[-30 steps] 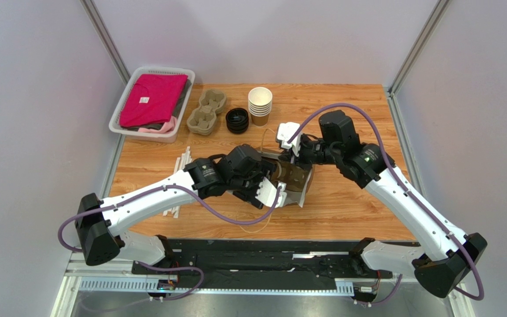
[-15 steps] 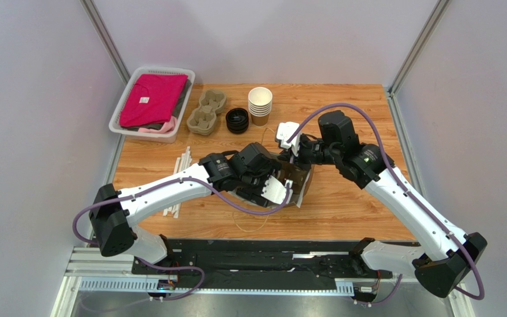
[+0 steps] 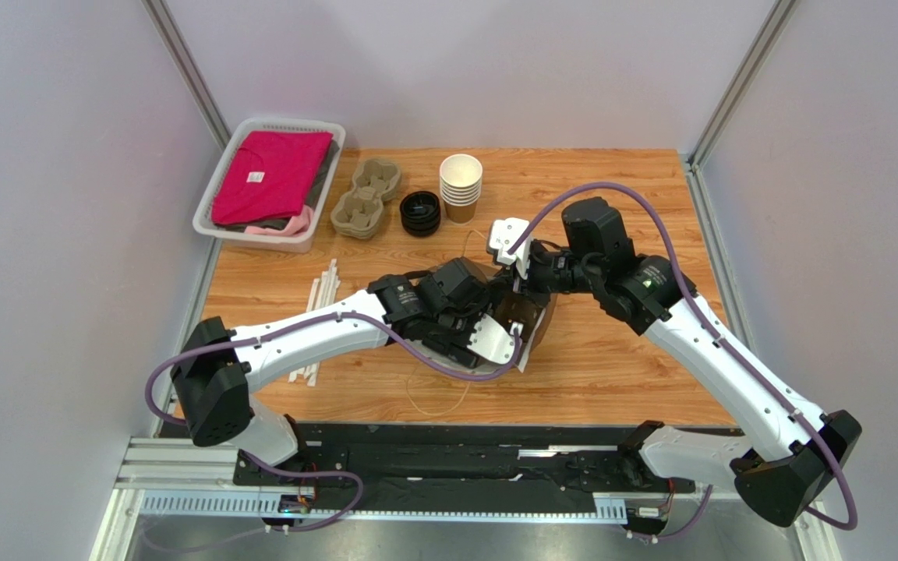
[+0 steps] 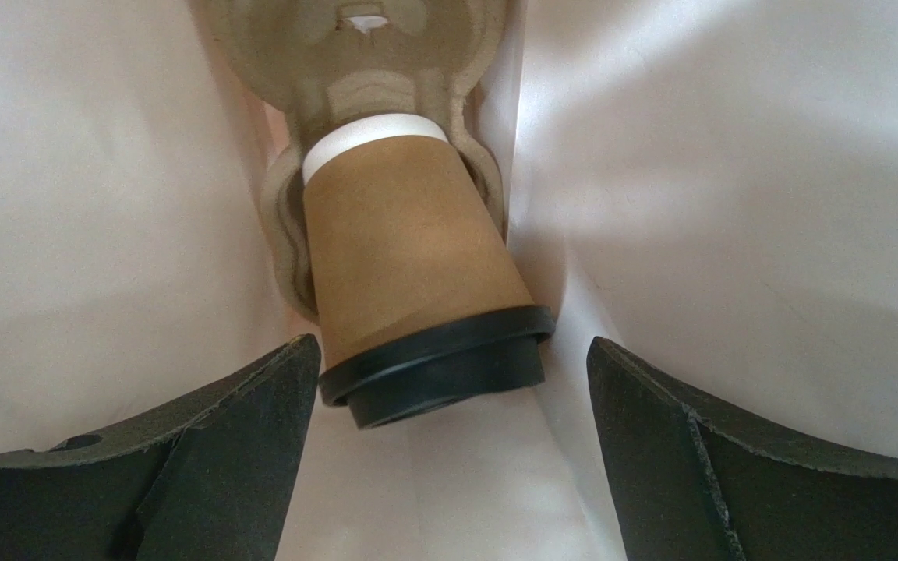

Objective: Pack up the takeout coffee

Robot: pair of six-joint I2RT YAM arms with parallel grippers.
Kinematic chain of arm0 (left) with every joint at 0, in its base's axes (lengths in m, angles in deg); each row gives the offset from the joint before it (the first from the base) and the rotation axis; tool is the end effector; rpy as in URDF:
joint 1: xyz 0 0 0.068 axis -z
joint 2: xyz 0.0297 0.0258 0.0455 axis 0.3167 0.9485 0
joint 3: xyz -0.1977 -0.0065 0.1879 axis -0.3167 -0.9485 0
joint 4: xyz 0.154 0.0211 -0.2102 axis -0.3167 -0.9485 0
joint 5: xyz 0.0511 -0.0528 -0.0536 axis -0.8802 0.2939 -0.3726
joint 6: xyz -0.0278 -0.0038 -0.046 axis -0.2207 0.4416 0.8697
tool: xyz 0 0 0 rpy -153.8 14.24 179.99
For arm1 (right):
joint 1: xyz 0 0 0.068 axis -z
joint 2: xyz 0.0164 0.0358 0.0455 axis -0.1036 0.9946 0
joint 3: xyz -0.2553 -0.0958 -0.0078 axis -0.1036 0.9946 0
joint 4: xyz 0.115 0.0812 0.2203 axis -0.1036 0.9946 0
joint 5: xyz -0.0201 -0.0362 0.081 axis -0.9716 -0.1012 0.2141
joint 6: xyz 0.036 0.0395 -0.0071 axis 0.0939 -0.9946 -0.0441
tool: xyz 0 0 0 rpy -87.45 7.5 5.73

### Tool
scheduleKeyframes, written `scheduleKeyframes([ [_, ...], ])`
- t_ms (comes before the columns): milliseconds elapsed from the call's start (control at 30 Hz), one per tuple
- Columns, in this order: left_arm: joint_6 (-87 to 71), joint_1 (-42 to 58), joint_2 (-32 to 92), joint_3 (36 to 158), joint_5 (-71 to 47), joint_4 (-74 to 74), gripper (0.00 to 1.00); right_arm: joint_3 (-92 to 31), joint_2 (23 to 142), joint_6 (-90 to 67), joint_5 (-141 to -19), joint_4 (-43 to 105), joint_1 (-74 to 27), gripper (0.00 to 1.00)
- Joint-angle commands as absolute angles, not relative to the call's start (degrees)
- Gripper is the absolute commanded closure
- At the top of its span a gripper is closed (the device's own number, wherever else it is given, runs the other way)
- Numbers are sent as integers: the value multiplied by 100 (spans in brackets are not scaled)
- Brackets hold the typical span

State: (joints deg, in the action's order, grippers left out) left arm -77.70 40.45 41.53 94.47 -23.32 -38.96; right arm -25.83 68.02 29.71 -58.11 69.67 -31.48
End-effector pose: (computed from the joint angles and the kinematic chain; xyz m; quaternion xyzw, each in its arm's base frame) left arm 0.1676 -0.2746 0.2729 0.8091 0.5001 0.0232 0.3078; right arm 0.1799 0.1596 0.3769 -0.5983 0.6222 0.2348 0.4469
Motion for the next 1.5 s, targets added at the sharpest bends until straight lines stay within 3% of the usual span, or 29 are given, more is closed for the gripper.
scheduleKeyframes([
  [0, -7932, 4069, 4329, 9539, -2455, -3820, 5, -2640, 6735, 2871, -5586, 6736, -3176, 100],
  [667, -8186, 3744, 4777, 9610, -3009, -3539, 3, -3000, 7078, 2827, -5243, 6947, -3106, 100],
  [1467, -8336, 3418, 4611, 9733, -2606, -3767, 45, -3334, 7526, 2845, -5305, 6921, -2974, 100],
])
